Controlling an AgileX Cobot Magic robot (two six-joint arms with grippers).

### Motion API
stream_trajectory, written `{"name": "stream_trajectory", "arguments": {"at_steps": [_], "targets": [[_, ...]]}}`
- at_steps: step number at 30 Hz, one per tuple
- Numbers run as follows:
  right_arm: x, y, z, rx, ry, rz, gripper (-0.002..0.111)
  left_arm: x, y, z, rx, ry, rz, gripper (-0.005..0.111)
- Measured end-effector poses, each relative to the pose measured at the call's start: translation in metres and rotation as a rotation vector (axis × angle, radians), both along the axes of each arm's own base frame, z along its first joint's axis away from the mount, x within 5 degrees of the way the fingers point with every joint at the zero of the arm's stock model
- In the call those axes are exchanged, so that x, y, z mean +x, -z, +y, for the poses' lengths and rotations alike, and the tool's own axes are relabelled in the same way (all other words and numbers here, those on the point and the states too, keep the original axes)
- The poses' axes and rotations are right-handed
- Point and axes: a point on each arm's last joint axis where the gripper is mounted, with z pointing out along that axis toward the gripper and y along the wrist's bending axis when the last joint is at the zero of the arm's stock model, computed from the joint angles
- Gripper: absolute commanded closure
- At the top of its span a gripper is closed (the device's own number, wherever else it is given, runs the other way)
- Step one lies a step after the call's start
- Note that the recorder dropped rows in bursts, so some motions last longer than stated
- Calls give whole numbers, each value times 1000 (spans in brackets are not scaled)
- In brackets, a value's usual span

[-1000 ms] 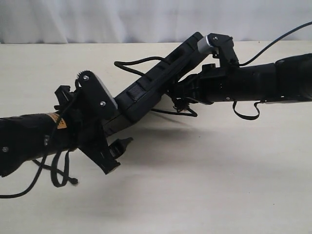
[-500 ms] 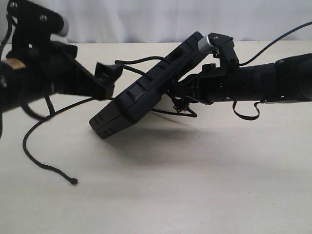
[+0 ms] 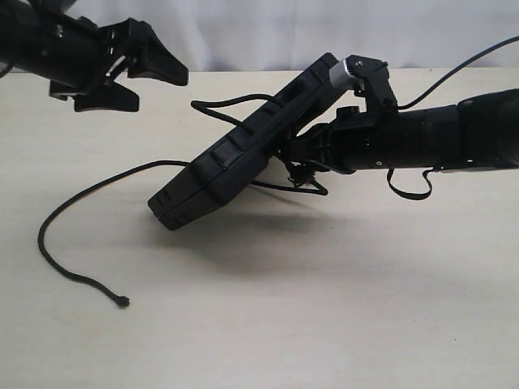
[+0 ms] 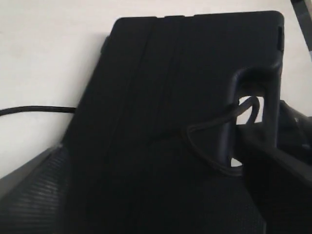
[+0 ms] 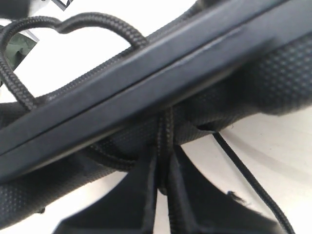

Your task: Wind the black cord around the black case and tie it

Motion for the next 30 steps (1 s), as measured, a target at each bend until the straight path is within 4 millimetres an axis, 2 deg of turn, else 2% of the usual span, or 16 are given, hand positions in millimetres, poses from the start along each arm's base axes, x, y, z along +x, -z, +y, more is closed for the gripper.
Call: {"name": "stream_trajectory", "arguments": {"at_steps": [9,11,16,19,21,23,25,28,30], "targets": [[0,0,0,4,4,6,104,18,36,-25,-216,89,31,21],[0,0,0,4,4,6,104,20,41,-26,-238,96,31,29],[0,0,0,6,6,8,101,22,47,-31,-306,136,22,69],[0,0,0,5,8,10,85,25,53,-32,-338,135,31,90],[0,0,0,8,12,14,68,27,61,-32,-348,132,51,100],[0,1,0,13,21,39,50,27,66,-33,-358,135,65,106],[-4,3,-1,-21,-1,70,37,28,66,-33,-375,131,64,107],[-14,6,-7,-167,-73,98,35,30,63,-34,-407,119,45,107],[-19,0,-16,-277,-58,105,35,31,62,-34,-415,114,37,107]]}}
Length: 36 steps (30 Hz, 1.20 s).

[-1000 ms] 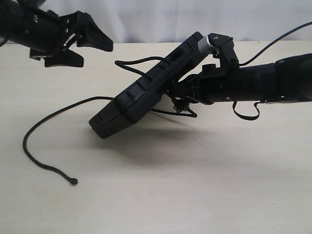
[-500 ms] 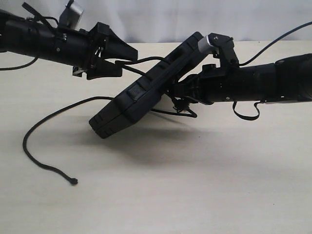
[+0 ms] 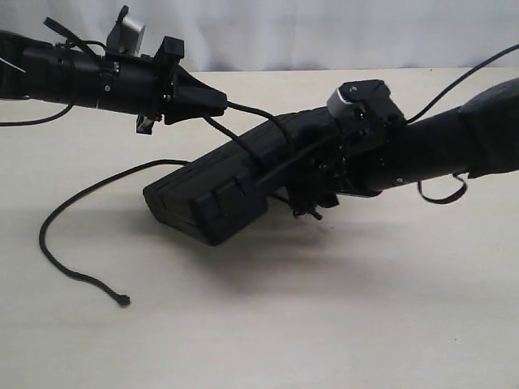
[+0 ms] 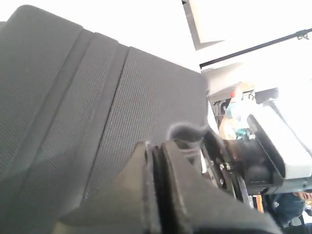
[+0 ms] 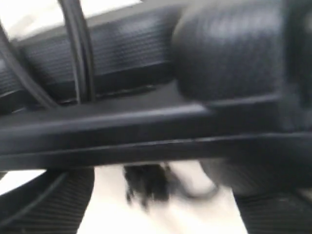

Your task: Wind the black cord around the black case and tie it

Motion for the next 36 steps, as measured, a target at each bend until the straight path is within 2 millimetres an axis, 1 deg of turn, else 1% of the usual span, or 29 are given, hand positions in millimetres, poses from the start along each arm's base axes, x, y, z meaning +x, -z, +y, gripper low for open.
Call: {"name": "stream_trajectory", "arguments": {"at_steps": [2,4,8,12,17,21,25,27,29,32,33,34,36], "targets": [[-5,-10,-8,-84,13,-14,35,0,0,0,0,0,-8,107],[-13,-27,-17,-161,39,-42,35,0,0,0,1,2,-12,107],[-31,-58,-27,-199,79,-67,35,0,0,-2,8,17,-32,107],[-36,-60,-25,-178,63,-39,35,-4,-1,-15,12,68,-62,107],[-45,-50,-18,-116,-52,-56,35,-10,-1,-33,22,138,-112,107],[-54,-37,-13,-44,-126,-142,36,-9,-1,-32,31,139,-127,107],[-60,-26,-11,-1,-160,-255,43,-7,0,-31,50,124,-139,107],[-64,-20,-11,12,-167,-304,44,-7,0,-31,63,123,-155,107],[-69,-13,-13,4,-175,-348,44,-6,1,-31,79,121,-176,107],[-73,-3,-14,-15,-186,-353,44,-5,2,-30,93,115,-190,107],[-73,5,-9,-35,-197,-334,44,-5,2,-30,94,112,-194,107],[-73,15,-3,-98,-197,-304,45,-4,1,-30,91,110,-197,107],[-71,26,3,-180,-203,-278,47,-4,1,-30,90,108,-201,107]]}}
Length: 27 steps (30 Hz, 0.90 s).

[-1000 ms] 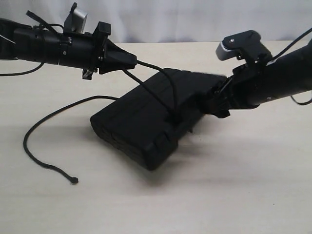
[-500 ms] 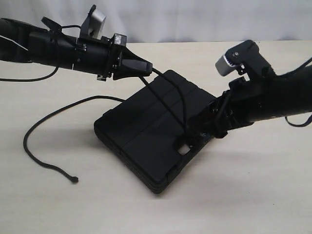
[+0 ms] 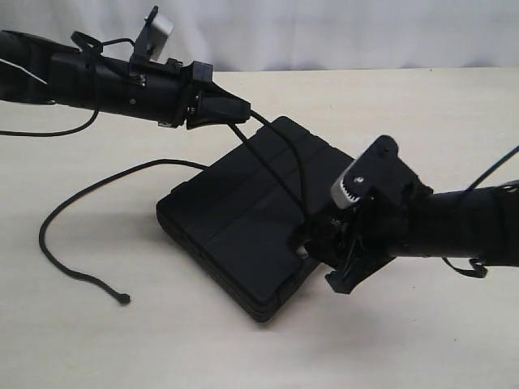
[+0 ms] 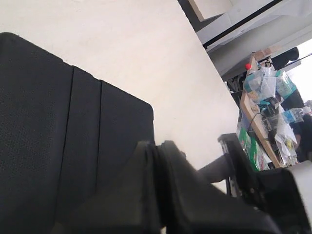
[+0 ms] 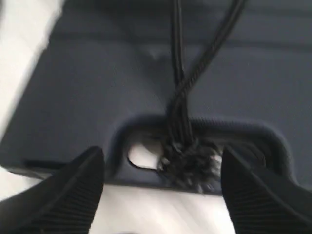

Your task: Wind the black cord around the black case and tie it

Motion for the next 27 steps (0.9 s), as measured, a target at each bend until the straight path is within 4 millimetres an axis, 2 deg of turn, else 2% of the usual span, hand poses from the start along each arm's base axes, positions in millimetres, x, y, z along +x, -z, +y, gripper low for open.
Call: {"name": "stream_trajectory", "arguments": {"at_steps": [3,5,7,10,11,13,16,19,21,25,27], "targets": [[7,7,16,-54,-25,1,51,0,0,0,4,4,-15,107],[15,1,27,-61,-36,-33,54,0,0,0,6,6,-20,107],[22,-3,28,-83,-15,-58,57,0,0,0,6,7,-21,107],[27,0,30,-86,-10,-53,95,0,0,0,6,7,-21,107],[27,1,32,-73,-23,-45,103,0,0,0,6,7,-21,107],[25,2,35,-48,-46,-33,104,0,0,0,9,10,-30,107],[24,3,38,-22,-69,-22,104,0,0,0,35,27,-84,97],[24,3,39,-17,-73,-21,104,1,0,1,55,37,-116,70],[24,3,39,-17,-73,-21,104,0,-3,1,72,39,-140,60],[24,3,38,-20,-71,-22,104,-4,-16,3,88,50,-186,57],[25,2,37,-30,-62,-26,104,-4,-29,17,110,25,-227,57]]}}
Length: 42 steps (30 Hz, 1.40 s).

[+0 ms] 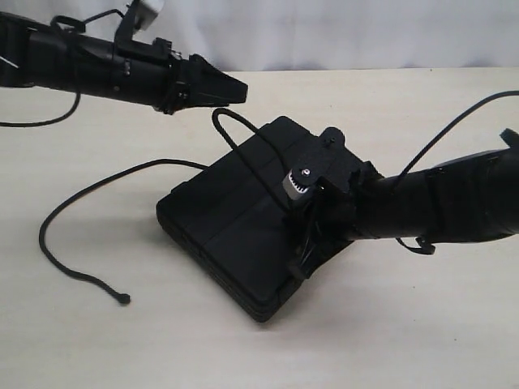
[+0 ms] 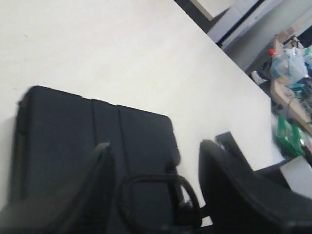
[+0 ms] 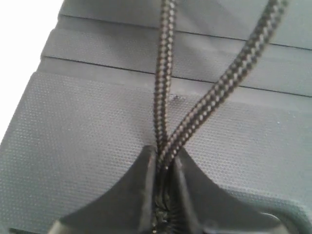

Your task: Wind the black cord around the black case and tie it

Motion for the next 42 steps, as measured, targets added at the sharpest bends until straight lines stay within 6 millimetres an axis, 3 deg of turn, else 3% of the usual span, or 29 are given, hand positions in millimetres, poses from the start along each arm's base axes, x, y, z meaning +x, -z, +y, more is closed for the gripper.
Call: {"name": "stream_trajectory", "arguments": {"at_steps": [2,3,5,8,11,13,17,22,31,34,36,40,42], "targets": [[0,-5,-1,5,6,-16,104,0,-12,24,72,-43,-66,57],[-1,-10,-1,8,9,-31,104,-4,-19,45,207,-40,-144,57],[-1,-13,-2,7,15,-44,104,-12,-25,62,410,18,-238,57],[-1,-16,-3,14,20,-47,104,-30,-14,82,810,300,-297,57],[-1,-16,-3,14,20,-47,104,-41,4,86,1015,507,-279,57],[-1,-15,-3,10,25,-48,104,-56,26,86,1197,724,-269,57],[0,-15,-5,-8,44,-54,104,-80,63,74,1410,1021,-358,57],[0,-15,-6,-11,47,-55,104,-104,91,53,1431,1126,-480,57],[0,-15,-6,-11,47,-55,104,-128,111,53,1388,1163,-473,58],[0,-15,-6,-11,47,-55,104,-129,113,52,1385,1134,-489,69],[0,-15,-6,-11,47,-55,104,-128,114,51,1379,1120,-486,87],[0,-15,-6,-11,47,-55,104,-126,123,48,1358,1118,-469,107],[1,-15,-6,-12,48,-55,104,-122,127,41,1362,1120,-504,107]]}}
